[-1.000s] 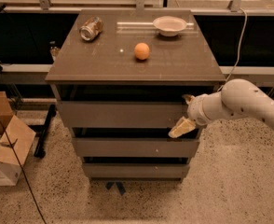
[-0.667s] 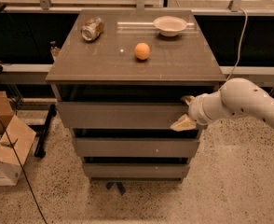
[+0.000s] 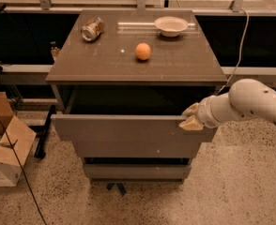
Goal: Open top drawer
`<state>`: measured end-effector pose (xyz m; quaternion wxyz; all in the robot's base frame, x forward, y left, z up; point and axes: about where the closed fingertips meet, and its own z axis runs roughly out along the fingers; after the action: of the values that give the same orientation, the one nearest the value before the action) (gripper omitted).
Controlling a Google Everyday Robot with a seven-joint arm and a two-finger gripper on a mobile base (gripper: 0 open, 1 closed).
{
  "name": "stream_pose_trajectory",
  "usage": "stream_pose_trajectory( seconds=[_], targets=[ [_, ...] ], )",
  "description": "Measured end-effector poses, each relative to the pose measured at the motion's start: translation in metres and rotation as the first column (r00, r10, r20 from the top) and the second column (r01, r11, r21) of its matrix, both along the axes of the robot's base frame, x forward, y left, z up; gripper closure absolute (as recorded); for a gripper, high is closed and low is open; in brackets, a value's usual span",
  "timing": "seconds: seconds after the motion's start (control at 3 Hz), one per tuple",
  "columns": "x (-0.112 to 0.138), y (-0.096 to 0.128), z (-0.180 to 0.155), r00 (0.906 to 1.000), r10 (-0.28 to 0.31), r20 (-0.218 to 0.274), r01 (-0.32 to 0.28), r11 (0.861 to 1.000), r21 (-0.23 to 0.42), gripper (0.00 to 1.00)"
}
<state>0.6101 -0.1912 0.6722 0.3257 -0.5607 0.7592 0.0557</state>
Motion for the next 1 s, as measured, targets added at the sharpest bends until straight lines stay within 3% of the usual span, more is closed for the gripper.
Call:
stream_pose_trajectory(
  seconds=[0.33,1.0],
  targets=[
    [0.0000,0.0000,0.0011,1.0000,0.000,0.000,0.000,1.000,0.000,1.00],
    [0.0000,0.0010,0.0013,1.0000,0.004,-0.002,-0.004,1.000,-0.002,0.58]
  ],
)
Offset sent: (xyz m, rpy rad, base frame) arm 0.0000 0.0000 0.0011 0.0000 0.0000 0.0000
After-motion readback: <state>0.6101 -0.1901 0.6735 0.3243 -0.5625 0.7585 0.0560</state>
